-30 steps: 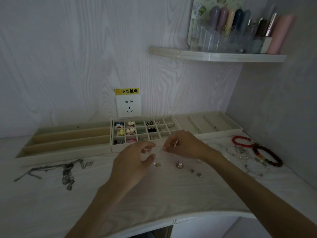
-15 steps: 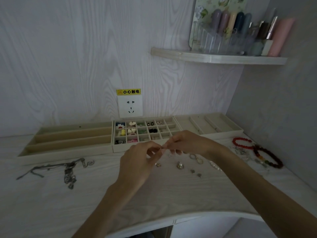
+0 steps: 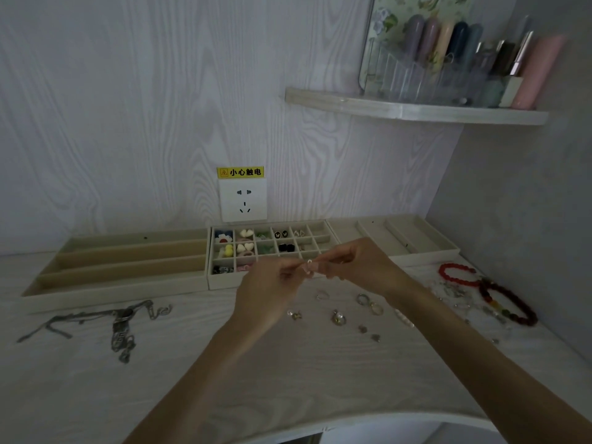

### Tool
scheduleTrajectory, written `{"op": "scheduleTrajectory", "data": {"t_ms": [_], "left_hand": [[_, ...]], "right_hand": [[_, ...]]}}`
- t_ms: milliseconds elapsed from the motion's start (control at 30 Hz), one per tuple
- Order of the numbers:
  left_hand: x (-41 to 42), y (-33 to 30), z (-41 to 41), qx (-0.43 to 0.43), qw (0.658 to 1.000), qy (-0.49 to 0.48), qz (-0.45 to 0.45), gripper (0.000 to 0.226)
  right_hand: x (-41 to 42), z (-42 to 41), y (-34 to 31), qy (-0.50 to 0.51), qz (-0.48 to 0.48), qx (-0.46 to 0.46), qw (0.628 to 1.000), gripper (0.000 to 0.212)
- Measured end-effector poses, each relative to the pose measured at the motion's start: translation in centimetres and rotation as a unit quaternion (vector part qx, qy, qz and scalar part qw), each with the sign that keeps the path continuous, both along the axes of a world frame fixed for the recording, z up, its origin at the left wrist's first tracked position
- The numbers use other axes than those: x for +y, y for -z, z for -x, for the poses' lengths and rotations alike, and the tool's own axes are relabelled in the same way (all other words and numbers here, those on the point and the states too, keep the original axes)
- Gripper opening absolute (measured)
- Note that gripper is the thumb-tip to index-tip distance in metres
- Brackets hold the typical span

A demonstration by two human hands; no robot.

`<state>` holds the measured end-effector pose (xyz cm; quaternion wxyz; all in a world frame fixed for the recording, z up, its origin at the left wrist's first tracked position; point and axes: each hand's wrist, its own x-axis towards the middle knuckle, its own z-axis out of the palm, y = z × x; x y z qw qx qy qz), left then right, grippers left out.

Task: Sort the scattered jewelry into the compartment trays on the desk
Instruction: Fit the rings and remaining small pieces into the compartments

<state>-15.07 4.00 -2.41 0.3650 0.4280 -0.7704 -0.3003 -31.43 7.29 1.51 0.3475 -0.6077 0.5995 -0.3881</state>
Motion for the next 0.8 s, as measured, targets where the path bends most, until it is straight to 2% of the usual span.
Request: {"op": "scheduleTrajectory", "data": {"t_ms": [133, 300, 433, 567, 800], "left_hand": [[-0.7, -0.4, 0.1, -0.099, 0.992, -0.012, 0.082, 0.022], [-2.1, -0.9, -1.4, -0.122, 0.986, -0.042, 0.102, 0.023], [-3.3, -0.6, -3.6, -0.145, 0.979, -0.091, 0.110, 0.012], [-3.8, -0.2, -5.3, -0.187, 0.973, -0.092, 0.103, 0.017], [-4.0, -0.7, -6.7, -0.213, 0.961, -0.141, 0.110, 0.019]], "right_hand": [[-1.6, 0.7, 0.2, 0.006, -0.005, 0.005, 1.000, 0.009], [-4.0, 1.6, 0.1, 0.016, 0.019, 0.030, 0.999, 0.012], [-7.1, 2.9, -0.7, 0.037, 0.037, 0.102, 0.993, 0.015], [-9.4, 2.9, 0.0, 0.020, 0.010, 0.191, 0.981, 0.015], [-10.4, 2.3, 1.1, 0.009, -0.032, 0.279, 0.960, 0.014]]}}
